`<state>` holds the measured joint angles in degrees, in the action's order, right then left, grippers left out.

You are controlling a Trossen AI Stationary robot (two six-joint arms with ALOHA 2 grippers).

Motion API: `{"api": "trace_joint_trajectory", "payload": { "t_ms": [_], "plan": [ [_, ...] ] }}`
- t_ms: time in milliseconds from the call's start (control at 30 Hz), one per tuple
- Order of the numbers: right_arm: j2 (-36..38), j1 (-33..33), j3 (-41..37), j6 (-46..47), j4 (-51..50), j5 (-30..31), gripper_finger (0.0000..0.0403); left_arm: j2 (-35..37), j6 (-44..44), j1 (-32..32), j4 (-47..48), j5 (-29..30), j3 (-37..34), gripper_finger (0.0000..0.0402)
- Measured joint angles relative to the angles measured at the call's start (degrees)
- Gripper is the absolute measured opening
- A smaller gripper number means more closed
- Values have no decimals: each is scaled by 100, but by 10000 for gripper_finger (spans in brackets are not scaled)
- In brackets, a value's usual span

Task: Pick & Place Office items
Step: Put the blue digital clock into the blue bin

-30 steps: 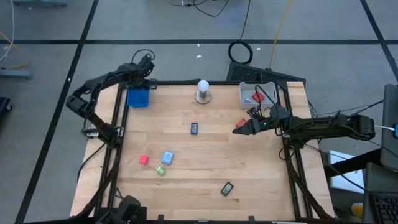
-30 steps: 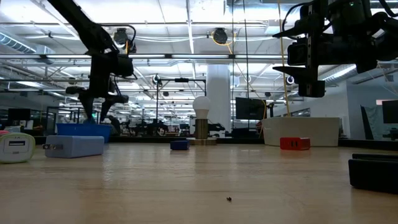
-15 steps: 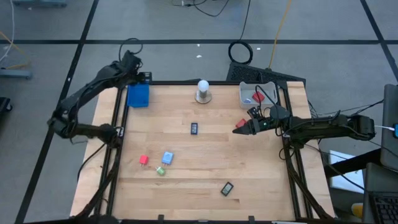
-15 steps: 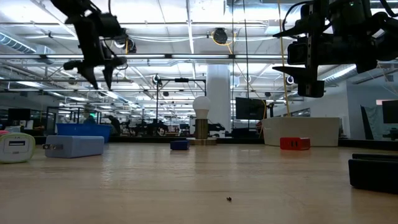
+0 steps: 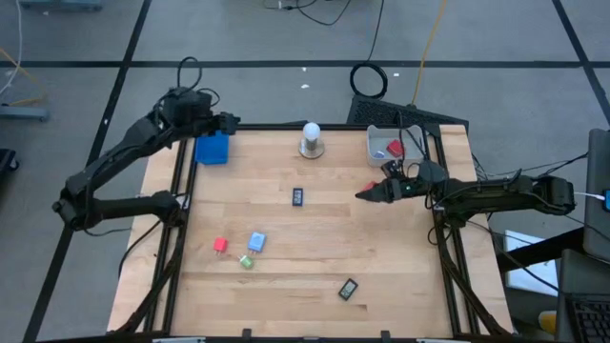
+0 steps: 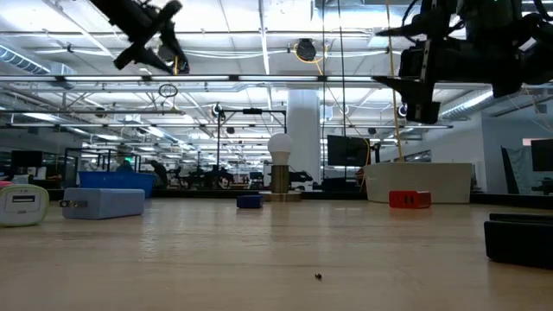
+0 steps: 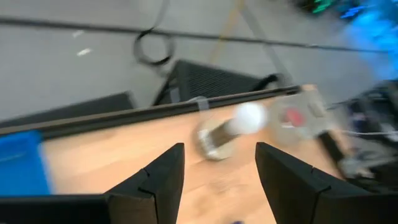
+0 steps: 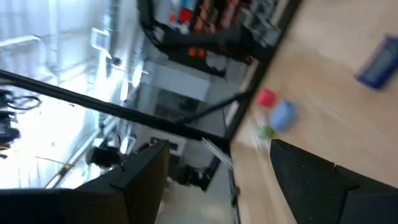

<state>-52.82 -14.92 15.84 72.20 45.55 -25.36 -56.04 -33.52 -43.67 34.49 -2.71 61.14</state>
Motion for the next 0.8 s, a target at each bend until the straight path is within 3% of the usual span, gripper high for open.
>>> {"api": "trace_joint_trajectory", "payload": {
  "t_ms": [267,400,667,800],
  "plan": [
    [0,2,2,337,944,297,270,264,4,503,-458,-71,2,192],
    [0,2,7,335,1247,664,270,330,-61,577,-458,-529,2,178],
    [-2,-9,7,9,1496,913,270,327,-818,1052,-486,-910,2,153],
    [0,-9,7,-37,1602,867,270,313,-1167,1496,-729,-782,4,148]
  ]
}}
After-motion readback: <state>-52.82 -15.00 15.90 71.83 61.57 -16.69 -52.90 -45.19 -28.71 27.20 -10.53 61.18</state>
